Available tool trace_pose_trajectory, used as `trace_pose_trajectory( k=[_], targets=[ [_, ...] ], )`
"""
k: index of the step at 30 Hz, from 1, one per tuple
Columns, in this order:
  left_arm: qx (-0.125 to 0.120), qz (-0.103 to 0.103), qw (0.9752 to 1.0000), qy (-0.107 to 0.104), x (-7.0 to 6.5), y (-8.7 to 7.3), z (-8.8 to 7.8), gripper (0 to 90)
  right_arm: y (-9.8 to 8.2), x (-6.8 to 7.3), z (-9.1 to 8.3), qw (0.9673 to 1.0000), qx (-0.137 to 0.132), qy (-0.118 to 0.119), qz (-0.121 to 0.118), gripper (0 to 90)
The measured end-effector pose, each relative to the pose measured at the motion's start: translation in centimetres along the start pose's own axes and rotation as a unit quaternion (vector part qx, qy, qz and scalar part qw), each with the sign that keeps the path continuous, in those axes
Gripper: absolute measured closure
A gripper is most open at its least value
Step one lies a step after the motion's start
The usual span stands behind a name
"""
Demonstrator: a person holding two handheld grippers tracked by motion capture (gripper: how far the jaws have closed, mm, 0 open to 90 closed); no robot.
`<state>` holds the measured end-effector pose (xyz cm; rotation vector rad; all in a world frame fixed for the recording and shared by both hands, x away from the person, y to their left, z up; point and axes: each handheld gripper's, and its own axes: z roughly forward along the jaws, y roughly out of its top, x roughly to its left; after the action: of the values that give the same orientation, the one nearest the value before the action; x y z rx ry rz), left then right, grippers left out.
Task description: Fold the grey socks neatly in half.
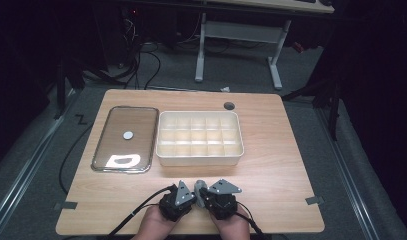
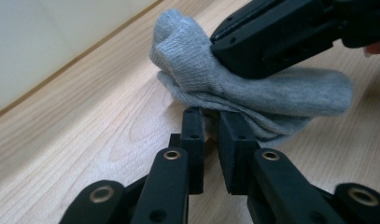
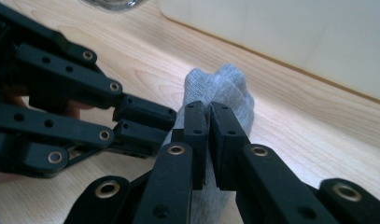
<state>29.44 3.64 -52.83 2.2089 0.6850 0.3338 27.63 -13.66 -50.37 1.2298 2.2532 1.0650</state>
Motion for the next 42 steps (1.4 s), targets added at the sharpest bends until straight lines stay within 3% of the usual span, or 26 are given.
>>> trace_pose_trajectory(
  k=[7,18,24,29,34,36,42],
  targets=[
    [0.008,-0.007,0.9999,-0.004,0.6,-0.4,-0.2,77.0,-0.5,0.4,0.5,1.0000,0.003,0.003,-0.007,86.7],
    [-0.003,-0.019,0.9998,-0.005,1.4,-0.7,-0.8,73.8,-0.9,0.4,0.8,0.9999,0.001,0.005,-0.012,87.1],
    [-0.024,-0.020,0.9995,-0.001,1.7,-0.9,-1.3,68.4,-1.1,0.4,0.9,0.9999,-0.004,0.009,-0.013,87.6],
    [-0.057,-0.035,0.9977,-0.007,2.3,-0.8,-2.1,70.7,-1.3,0.3,0.9,0.9999,-0.006,0.010,-0.011,87.8],
    [-0.082,-0.039,0.9956,-0.020,2.7,-0.6,-2.7,83.9,-1.4,0.3,0.9,0.9999,-0.007,0.011,-0.010,87.9],
    [-0.102,-0.042,0.9937,-0.022,2.8,-0.4,-3.1,87.2,-1.4,0.4,0.9,0.9998,-0.006,0.012,-0.013,88.2],
    [-0.120,-0.062,0.9903,-0.034,2.9,0.5,-3.3,90.0,-1.5,0.2,1.0,0.9997,-0.014,0.020,-0.008,88.4]
  ],
)
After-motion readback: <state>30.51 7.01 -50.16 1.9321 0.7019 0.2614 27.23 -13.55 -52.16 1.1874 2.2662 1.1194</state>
